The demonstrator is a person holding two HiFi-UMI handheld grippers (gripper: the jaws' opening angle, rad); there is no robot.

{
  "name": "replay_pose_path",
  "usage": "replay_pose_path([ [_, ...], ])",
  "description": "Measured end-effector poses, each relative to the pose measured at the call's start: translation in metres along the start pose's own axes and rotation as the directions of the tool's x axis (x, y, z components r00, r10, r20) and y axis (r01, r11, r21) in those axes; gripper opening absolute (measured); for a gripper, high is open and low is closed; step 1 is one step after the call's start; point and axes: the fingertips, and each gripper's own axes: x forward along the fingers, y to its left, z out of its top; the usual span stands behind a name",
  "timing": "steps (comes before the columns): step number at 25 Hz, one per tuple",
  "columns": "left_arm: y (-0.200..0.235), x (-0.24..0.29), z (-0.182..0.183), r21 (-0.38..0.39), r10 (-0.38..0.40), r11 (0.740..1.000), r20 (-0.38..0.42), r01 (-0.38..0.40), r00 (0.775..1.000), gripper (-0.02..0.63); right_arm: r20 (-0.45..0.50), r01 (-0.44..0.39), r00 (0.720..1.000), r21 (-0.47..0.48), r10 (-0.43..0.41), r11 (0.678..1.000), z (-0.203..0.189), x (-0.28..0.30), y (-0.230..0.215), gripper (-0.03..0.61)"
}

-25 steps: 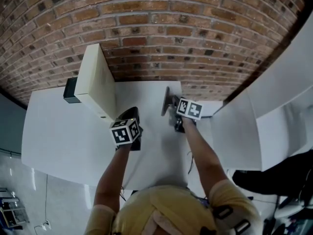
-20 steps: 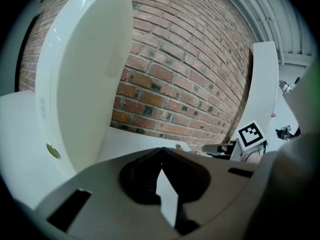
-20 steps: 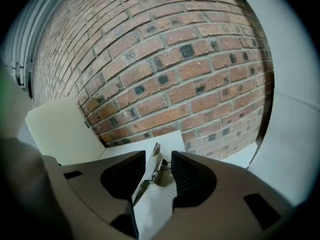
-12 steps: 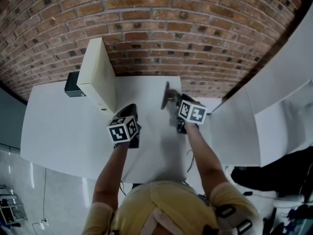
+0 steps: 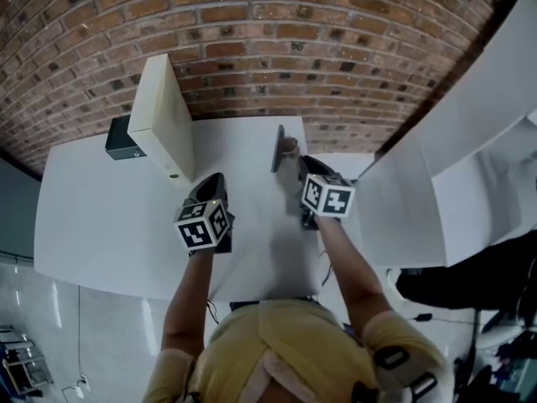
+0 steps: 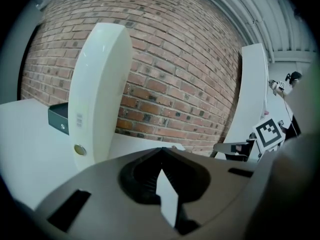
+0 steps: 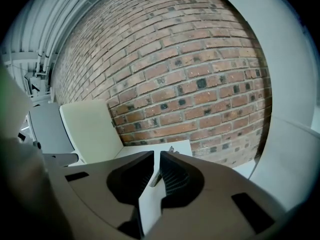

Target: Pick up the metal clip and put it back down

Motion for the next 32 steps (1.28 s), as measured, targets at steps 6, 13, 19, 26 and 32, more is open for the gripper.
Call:
replay_pose_path([
  [6,0.003,-0.027,0.011,-0.016,-0.006,1.0,0.049,0.006,0.999,0.002,0.026,-0.004,1.0,-0.03,0.005,1.0,0.0,-0.027,0.016,0.014],
  [13,-0.006,-0.054,0.018,-0.025,-0.031,0.999,0.1,0.034,0.994,0.002,0.069,-0.021,0.997,-0.035,0.024,0.999,0.002,-0.058,0.03,0.005],
  [19,-0.008,-0.073,0.01,-0.03,-0.036,0.999,0.11,0.039,0.993,0.002,0.074,-0.039,0.996,-0.058,0.043,0.998,-0.006,-0.075,0.037,0.003],
  [26,-0.007,-0.09,0.006,-0.047,-0.028,0.998,0.119,0.034,0.992,0.002,0.077,-0.062,0.995,-0.075,0.068,0.995,-0.011,-0.093,0.038,0.003],
  [32,-0.015,-0.094,-0.002,-0.052,-0.031,0.998,0.111,0.037,0.993,0.002,0.072,-0.088,0.993,-0.086,0.094,0.992,-0.015,-0.101,0.038,0.003],
])
